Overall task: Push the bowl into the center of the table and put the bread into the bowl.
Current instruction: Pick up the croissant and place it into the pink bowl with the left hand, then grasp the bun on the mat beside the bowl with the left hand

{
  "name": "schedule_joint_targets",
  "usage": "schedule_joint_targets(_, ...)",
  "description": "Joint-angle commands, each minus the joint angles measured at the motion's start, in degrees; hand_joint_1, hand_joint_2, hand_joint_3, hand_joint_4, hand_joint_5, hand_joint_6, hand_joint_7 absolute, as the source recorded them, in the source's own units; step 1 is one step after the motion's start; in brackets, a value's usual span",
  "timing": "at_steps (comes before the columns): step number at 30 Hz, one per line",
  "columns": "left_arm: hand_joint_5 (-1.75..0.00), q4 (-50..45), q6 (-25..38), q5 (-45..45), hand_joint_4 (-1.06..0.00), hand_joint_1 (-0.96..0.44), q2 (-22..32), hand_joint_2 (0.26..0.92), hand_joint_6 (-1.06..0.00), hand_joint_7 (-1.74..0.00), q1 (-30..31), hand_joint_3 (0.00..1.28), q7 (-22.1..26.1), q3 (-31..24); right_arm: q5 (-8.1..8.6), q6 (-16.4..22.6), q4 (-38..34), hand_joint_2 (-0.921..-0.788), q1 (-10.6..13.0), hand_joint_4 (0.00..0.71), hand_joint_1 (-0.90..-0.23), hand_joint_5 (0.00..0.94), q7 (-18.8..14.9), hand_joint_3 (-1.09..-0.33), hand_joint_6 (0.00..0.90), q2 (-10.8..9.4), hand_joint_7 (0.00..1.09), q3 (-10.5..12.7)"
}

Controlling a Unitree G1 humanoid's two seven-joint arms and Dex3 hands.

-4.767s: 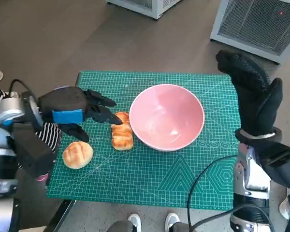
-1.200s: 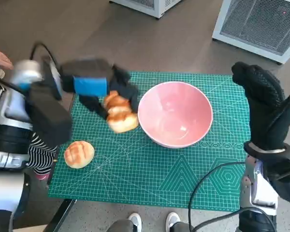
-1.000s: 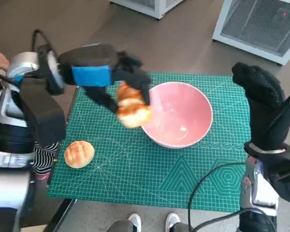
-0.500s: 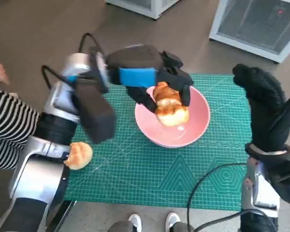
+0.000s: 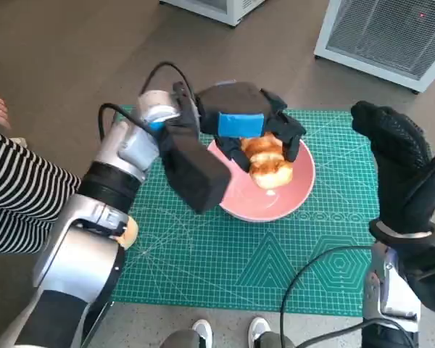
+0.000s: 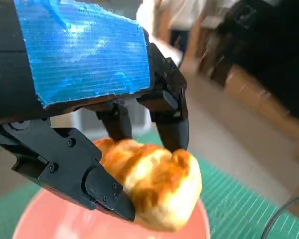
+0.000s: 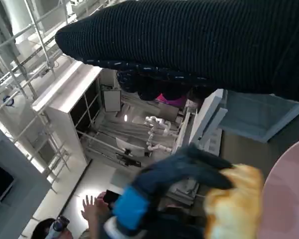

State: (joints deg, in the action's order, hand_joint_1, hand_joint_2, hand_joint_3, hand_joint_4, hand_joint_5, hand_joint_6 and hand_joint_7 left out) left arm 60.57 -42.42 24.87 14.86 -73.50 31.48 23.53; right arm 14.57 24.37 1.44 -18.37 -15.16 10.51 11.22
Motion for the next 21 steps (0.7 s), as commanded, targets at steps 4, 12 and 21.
schedule_joint_targets(4,-0.03,-3.12,2.61,-0.01,-0.26,-0.14,1.60,0.819,-0.33,-0.11,-0.24,0.02,2.88,-0.04,0.97,-1.89,1.38,-0.921,2.22,0.154,-0.677,0.002,0.86,-0.714,0.079,-0.20,0.48,0.44)
schedule_joint_targets(12,0.00,-9.10,2.17,-3.16,-0.19,-0.24,5.51,0.806,-0.33,-0.06,2.49,0.00,5.04,-2.44,0.75,-2.75,2.45,-0.921,2.32,0.156,-0.680,0.002,1.82,-0.714,0.077,-0.57,0.48,0.07)
schedule_joint_targets(21,0.00,-20.63,2.26,-14.01,-0.16,-0.28,14.95,0.801,-0.33,-0.05,8.17,0.00,13.88,-9.32,0.25,-2.62,2.22,-0.921,2.13,0.158,-0.685,0.002,2.21,-0.711,0.076,-0.81,0.48,-0.43)
